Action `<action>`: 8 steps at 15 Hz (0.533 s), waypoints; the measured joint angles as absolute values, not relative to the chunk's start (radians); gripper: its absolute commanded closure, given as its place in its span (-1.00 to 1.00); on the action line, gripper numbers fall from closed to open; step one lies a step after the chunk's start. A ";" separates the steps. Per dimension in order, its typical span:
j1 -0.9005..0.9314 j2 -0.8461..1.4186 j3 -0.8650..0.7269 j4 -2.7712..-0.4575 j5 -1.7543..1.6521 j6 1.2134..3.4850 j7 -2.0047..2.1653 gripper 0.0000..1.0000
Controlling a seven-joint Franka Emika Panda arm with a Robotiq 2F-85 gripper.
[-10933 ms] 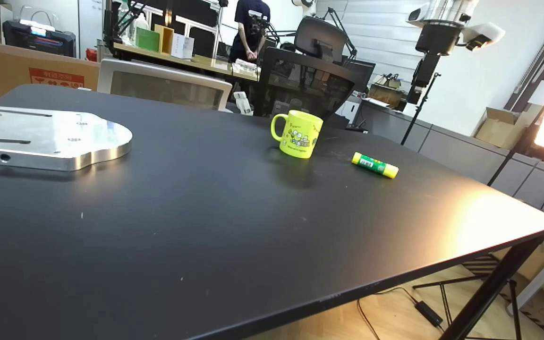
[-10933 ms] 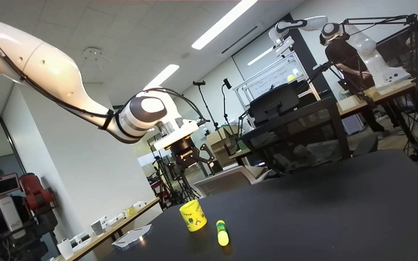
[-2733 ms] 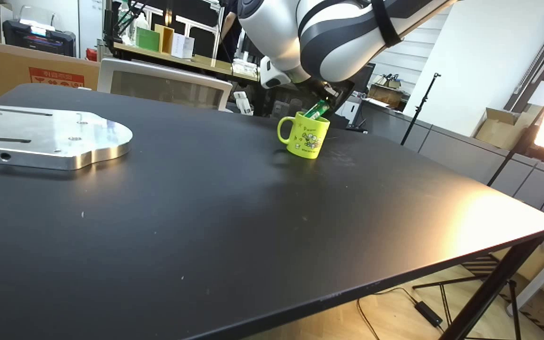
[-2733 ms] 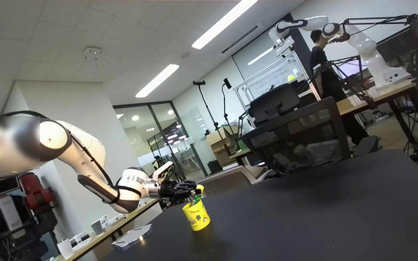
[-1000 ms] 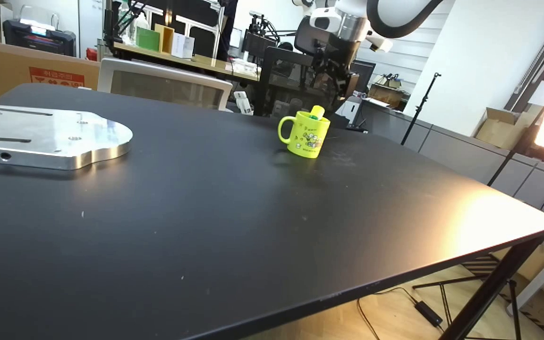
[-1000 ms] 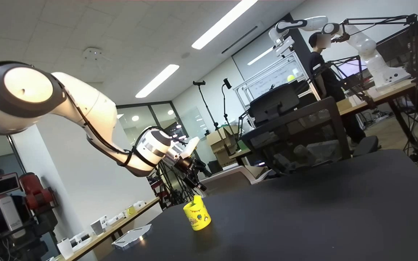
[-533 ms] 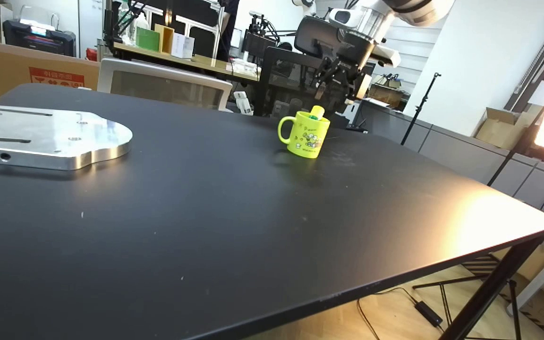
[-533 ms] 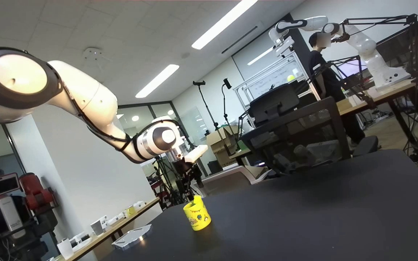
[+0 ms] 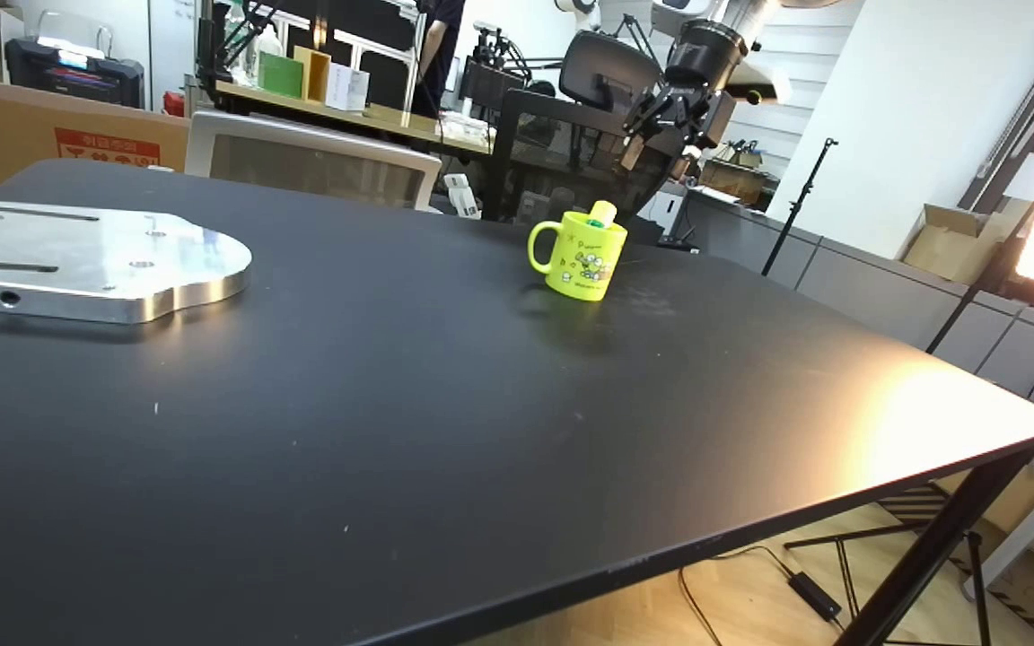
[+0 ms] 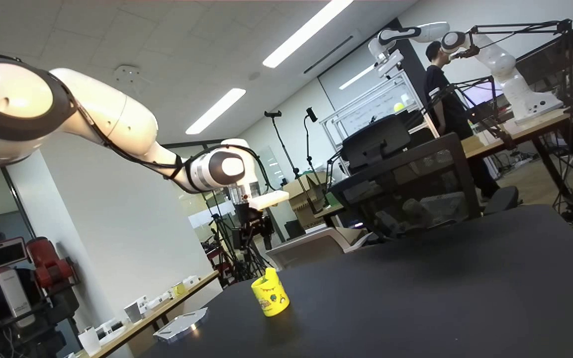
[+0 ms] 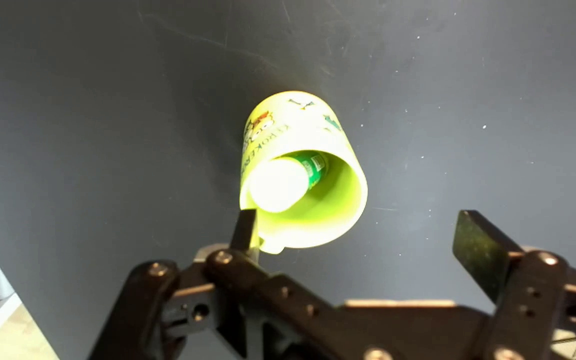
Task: Take the gluestick from the table and put it in the yellow cup then remove it and put it on the table then put it back in the yellow cup
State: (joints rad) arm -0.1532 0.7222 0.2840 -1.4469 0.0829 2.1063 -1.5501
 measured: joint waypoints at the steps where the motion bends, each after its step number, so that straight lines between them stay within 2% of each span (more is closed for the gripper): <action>1: -0.144 0.729 0.272 -1.425 0.086 2.089 -1.550 -1.00; 8: -0.100 0.850 0.239 -1.225 0.117 1.932 -1.551 -1.00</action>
